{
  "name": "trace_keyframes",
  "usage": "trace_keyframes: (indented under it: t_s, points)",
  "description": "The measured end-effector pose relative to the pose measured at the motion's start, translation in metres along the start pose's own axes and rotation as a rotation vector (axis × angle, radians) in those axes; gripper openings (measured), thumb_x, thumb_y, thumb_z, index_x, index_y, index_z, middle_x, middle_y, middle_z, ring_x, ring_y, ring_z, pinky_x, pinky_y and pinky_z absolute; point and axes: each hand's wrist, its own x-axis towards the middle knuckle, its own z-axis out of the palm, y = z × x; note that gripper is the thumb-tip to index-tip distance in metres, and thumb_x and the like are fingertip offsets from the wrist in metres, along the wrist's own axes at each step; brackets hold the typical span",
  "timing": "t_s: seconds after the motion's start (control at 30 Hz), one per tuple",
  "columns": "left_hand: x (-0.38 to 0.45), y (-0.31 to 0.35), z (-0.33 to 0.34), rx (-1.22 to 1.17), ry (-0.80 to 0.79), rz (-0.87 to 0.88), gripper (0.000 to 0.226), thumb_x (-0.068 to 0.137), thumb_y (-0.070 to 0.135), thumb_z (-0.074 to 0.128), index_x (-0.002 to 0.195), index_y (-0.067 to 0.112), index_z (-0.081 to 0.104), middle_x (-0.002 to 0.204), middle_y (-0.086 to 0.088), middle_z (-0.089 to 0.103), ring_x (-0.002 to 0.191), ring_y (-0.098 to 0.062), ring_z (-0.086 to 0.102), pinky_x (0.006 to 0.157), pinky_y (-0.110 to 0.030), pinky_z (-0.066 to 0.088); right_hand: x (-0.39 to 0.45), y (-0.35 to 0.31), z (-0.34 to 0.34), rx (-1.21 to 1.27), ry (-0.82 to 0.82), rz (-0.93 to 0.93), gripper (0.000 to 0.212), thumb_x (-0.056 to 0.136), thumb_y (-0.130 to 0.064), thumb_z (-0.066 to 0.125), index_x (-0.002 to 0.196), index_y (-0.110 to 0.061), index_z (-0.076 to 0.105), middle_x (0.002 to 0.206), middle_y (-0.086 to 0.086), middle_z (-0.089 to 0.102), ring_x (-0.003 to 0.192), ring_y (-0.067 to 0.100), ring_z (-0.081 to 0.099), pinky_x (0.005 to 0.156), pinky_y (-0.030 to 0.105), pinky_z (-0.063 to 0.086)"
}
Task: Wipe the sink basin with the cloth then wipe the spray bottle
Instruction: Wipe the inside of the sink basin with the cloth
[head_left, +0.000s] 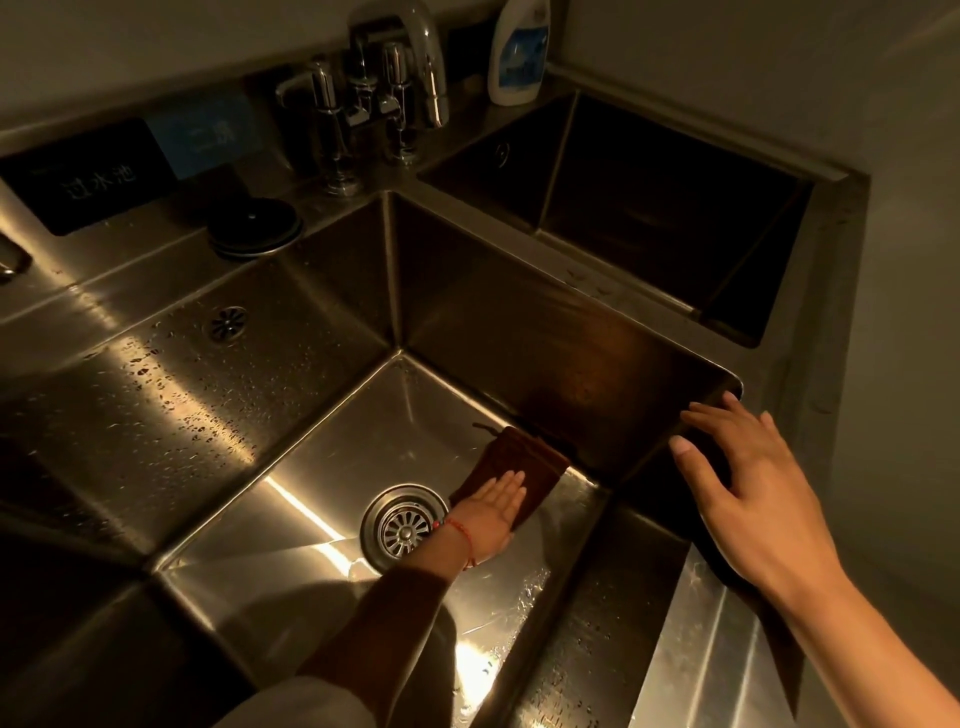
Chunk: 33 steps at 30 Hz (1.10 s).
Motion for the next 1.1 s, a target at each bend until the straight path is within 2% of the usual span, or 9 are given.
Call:
trace_keyframes:
  t_s: [0.3, 0.87, 1.1]
  points:
    - [0.003, -0.02, 0.0, -0.083, 0.038, -0.123, 0.067, 0.102, 0.03, 0.033, 0.153, 0.002, -0.001, 0.16, -0.015, -0.011, 0.149, -0.023, -0.009, 0.121, -0.033, -0.003, 0.001, -0.002, -0.001, 0.017, -0.006, 0.006, 0.06, 0.082, -0.054, 0.029, 0.127, -0.02, 0.051, 0.136, 0.001, 0.05, 0.132, 0.001, 0.019, 0.114, 0.03, 0.008]
    - [-0.002, -0.096, -0.013, -0.251, -0.017, -0.393, 0.069, 0.102, 0.03, 0.036, 0.153, 0.004, -0.003, 0.16, -0.012, -0.014, 0.149, -0.023, -0.009, 0.122, -0.032, -0.001, 0.001, -0.002, -0.001, 0.032, 0.003, -0.008, 0.056, 0.084, -0.05, 0.032, 0.126, -0.019, 0.052, 0.135, 0.001, 0.051, 0.132, 0.001, 0.02, 0.114, 0.03, 0.009]
    - [0.001, -0.092, -0.013, -0.342, -0.004, -0.494, 0.068, 0.103, 0.025, 0.036, 0.152, 0.001, -0.004, 0.16, -0.015, -0.016, 0.149, -0.026, -0.01, 0.122, -0.035, 0.0, 0.0, -0.001, -0.002, 0.032, 0.0, -0.004, 0.055, 0.084, -0.05, 0.032, 0.126, -0.02, 0.052, 0.135, 0.001, 0.051, 0.133, 0.002, 0.02, 0.114, 0.031, 0.009]
